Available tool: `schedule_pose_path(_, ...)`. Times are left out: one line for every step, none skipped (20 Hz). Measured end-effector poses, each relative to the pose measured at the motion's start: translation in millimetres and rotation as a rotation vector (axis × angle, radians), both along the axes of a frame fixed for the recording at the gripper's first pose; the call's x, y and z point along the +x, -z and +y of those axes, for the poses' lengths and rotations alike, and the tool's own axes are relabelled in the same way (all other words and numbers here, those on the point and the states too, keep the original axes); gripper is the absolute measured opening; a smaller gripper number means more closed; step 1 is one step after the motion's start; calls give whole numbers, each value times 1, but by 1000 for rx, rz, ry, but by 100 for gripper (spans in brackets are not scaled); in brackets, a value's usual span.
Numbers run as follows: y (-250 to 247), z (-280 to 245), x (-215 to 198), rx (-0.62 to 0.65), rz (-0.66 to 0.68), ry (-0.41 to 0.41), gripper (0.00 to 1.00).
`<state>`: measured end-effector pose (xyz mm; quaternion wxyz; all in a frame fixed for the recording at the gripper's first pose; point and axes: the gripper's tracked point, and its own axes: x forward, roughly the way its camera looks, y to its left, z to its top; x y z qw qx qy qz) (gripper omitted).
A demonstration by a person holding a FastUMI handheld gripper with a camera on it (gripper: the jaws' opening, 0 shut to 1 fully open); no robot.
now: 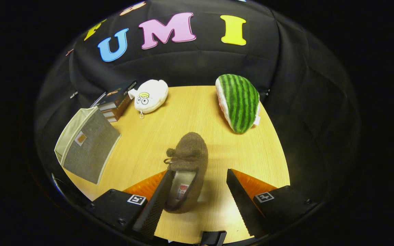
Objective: Open the storage box then place both shoes into the box .Put the left shoe in first, then the right shoe, with the right side of both shoes facing outward in a uniform manner.
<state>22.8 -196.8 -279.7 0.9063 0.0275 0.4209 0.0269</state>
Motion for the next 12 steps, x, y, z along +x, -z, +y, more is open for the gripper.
schedule_pose_path(4, 2, -1, 6, 8, -8, 99)
schedule_pose_path(9, 3, -2, 7, 20, -19, 99)
schedule_pose_path(18, 3, -1, -3, 36, -30, 99)
schedule_pose_path(28, -1, 0, -23, 52, -32, 99)
schedule_pose_path(36, -5, 2, -38, 71, -28, 99)
schedule_pose_path(44, -8, 4, -44, 90, -21, 99)
schedule_pose_path(52, -9, 7, -48, 108, -17, 99)
schedule_pose_path(60, -11, 11, -60, 124, -12, 99)
schedule_pose_path(67, -13, 14, -69, 142, -6, 99)
schedule_pose_path(72, -14, 17, -73, 155, 0, 99)
schedule_pose_path(78, -14, 21, -68, 169, 7, 99)
schedule_pose_path(84, -13, 25, -58, 184, 15, 99)
